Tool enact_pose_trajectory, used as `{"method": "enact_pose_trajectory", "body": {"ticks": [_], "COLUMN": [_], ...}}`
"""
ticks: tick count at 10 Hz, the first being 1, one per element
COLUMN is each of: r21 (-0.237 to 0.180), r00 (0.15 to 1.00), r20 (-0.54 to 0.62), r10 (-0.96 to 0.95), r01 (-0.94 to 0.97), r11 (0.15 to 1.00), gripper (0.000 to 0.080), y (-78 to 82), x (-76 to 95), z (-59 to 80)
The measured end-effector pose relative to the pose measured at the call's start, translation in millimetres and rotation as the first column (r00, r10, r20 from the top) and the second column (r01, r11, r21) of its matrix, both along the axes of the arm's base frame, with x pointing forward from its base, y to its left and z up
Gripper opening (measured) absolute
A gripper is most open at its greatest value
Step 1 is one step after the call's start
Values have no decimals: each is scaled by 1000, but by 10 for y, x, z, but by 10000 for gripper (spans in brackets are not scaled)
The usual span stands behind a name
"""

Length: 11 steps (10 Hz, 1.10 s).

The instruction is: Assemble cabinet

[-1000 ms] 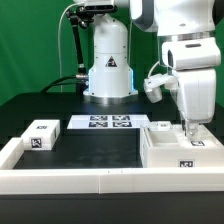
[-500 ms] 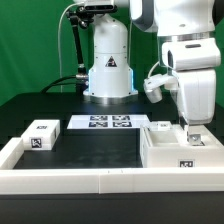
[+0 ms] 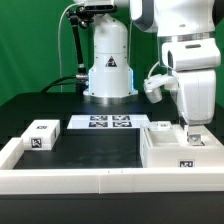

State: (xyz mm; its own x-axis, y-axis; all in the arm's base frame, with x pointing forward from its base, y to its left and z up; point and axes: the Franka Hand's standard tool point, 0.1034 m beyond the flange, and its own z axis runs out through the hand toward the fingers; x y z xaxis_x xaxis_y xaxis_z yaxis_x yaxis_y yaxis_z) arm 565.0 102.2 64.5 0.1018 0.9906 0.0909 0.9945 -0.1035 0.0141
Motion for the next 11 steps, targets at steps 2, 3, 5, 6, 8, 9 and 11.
{"method": "enact_pose_trajectory", "body": {"ticks": [2,3,5,6,8,9,11], "r21": [-20,-27,-47,-46,-46,-46,-46], "r00": [1000,1000,1000,1000,1000,1000,1000], "r20": [-3,6,2,2,-1,-2,-2], "r10": [11,15,20,19,18,18,17], "r01": [-11,-15,-20,-19,-18,-18,-18], "r11": [1000,1000,999,999,999,999,999], "gripper": [796,796,796,796,796,796,796], "y": [-12,-26,-75,-77,-82,-84,-87], "x": [-246,-338,-529,-529,-534,-535,-536], "z": [152,209,318,310,294,291,289]}}
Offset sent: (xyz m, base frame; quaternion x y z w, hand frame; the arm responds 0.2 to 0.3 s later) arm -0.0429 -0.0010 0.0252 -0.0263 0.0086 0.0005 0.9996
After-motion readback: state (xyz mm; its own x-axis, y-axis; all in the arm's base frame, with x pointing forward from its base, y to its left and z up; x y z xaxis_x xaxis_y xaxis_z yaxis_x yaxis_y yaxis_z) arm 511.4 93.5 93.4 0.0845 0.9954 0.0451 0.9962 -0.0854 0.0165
